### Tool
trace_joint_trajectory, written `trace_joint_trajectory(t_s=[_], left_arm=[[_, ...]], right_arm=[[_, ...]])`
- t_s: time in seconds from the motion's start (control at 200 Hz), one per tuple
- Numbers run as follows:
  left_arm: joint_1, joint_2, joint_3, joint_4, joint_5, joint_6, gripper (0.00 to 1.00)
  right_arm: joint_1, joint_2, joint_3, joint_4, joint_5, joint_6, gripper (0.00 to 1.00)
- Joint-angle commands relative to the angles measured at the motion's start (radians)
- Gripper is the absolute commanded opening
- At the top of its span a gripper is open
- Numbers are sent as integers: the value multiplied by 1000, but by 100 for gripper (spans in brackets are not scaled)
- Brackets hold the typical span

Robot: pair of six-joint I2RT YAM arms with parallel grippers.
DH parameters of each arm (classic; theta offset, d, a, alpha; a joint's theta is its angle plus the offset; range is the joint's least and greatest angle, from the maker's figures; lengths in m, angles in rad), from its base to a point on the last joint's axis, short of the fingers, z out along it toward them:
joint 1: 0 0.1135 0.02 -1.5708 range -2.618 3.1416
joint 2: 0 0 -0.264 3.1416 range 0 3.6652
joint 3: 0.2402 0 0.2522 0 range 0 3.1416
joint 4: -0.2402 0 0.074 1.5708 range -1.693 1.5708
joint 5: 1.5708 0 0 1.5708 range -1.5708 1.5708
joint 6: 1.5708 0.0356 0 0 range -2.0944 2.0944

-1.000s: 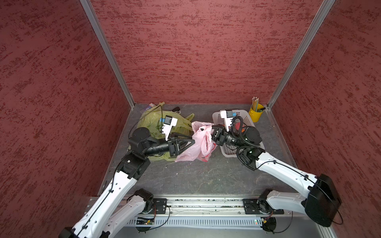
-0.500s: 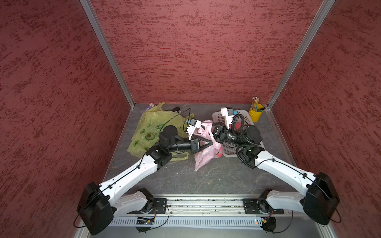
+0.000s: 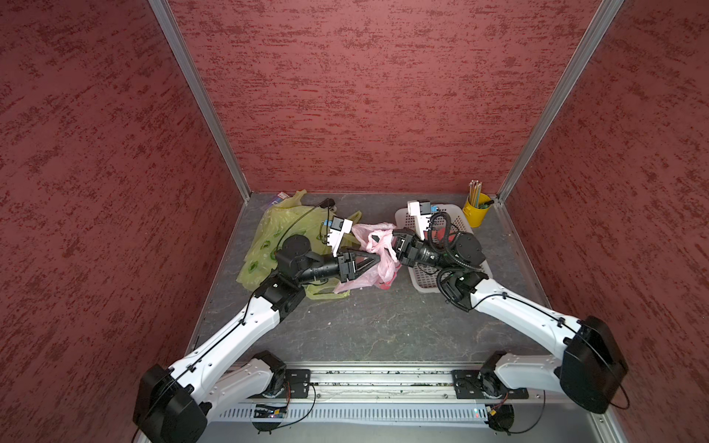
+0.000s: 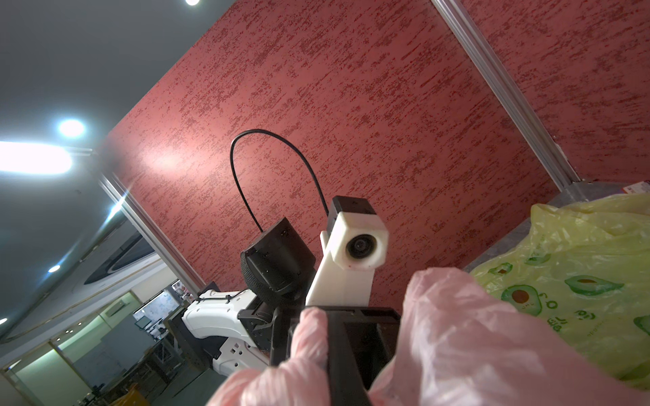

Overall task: Place the peach into a plastic bag & tie a knot
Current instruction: Cross the plastic bag at the center of the board.

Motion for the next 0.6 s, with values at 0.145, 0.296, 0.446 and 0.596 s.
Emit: trace_joint_trajectory(t_s=[0.145,0.296,0.446,0.596], left_arm=[[89,-158,-10,-189,62,38,61],[185,-253,19,-283,136,31,63],[279,-270,43,-201,202,-73,63],[304,-227,81,-131,165,-152,61]], right_arm=[[-19,12,46,48,-33,7,0],[-23,25,49,50,-41,4,0],[-23,32,47,49,-50,3,0],[-22,27,42,43,-57,-2,0]])
